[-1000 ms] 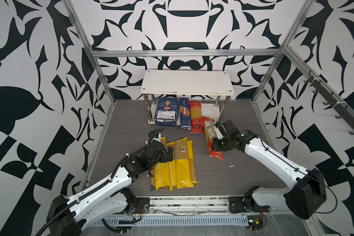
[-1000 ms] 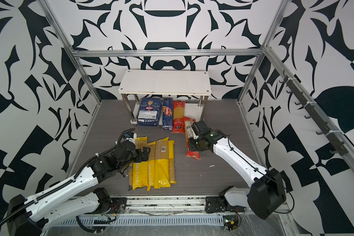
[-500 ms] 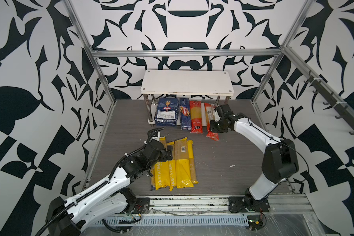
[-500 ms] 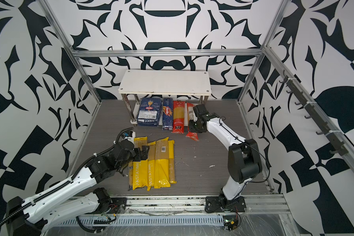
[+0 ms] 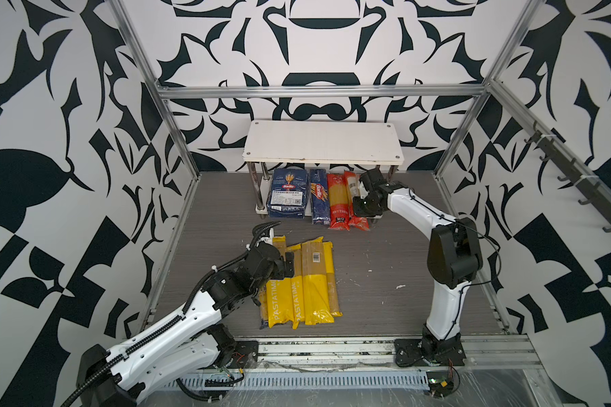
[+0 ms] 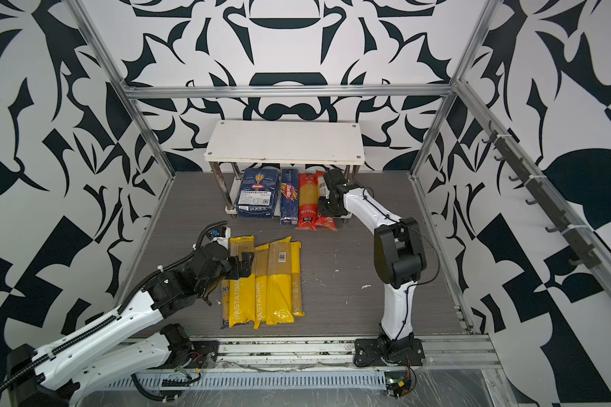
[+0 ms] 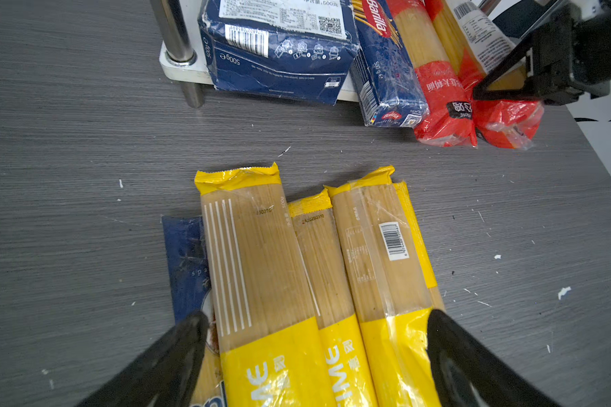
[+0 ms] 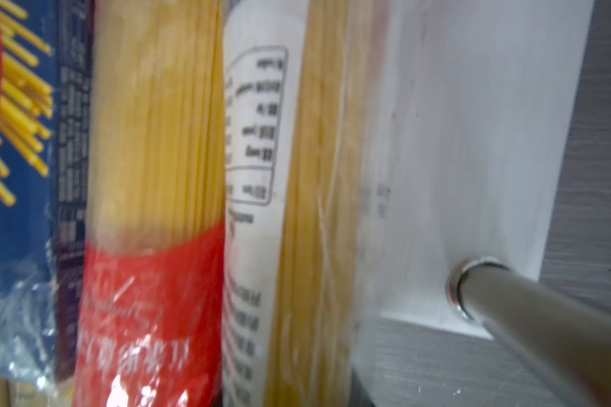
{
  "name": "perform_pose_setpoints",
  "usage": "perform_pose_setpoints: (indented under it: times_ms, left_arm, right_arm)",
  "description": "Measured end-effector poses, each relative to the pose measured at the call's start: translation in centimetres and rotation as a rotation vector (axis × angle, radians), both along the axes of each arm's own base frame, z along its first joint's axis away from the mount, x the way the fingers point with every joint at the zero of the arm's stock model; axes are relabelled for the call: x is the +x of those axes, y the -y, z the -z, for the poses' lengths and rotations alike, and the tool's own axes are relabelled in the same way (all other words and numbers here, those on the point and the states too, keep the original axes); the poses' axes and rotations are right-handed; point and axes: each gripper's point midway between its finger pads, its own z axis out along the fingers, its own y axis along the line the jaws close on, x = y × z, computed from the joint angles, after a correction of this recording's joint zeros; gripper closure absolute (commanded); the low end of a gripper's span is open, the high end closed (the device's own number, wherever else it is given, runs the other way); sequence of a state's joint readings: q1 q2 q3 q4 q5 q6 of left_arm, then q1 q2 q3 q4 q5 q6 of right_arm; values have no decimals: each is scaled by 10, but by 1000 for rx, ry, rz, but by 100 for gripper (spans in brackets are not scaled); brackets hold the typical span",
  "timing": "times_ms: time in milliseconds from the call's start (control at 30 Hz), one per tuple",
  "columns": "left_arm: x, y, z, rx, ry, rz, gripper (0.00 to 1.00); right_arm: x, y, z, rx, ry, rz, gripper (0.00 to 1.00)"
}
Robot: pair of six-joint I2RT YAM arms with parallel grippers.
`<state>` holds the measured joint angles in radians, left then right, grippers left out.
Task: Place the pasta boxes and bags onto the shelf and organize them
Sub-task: 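Carry the red-and-white bag to the lower shelf beside the red bag, then release the red-and-white bag and move right gripper to the yellow bags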
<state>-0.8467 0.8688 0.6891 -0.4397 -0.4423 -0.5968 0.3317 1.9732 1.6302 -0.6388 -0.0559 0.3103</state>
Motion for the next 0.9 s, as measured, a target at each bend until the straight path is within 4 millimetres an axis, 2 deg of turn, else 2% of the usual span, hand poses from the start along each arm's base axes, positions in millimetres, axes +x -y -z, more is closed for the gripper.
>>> perform_pose_setpoints:
  times_ms: [167,233,267,367,500,700,900]
  left_arm:
    - [1,-1,0,14,7,1,1]
    - [1,-2,0,19,9,1,1]
    - [1,-2,0,22,8,2,1]
    - [1,-3,1,30,7,1,1]
    - [1,-4,3,39,6,-5,1]
    - [4,-3,3,53,-1,-6,1]
    - [5,-2,1,52,2,-5,1]
  right_arm:
    - [18,-2,-1,-19,13,0,98]
    - [24,-3,-1,-31,17,-3,94]
    - [26,-2,-1,-36,19,-3,91]
    - [31,-2,-1,-45,26,-2,68]
    - [33,1,-1,-71,40,-6,55]
    - [35,3,-2,-79,63,-7,49]
    - [23,7,-8,-76,69,-9,46]
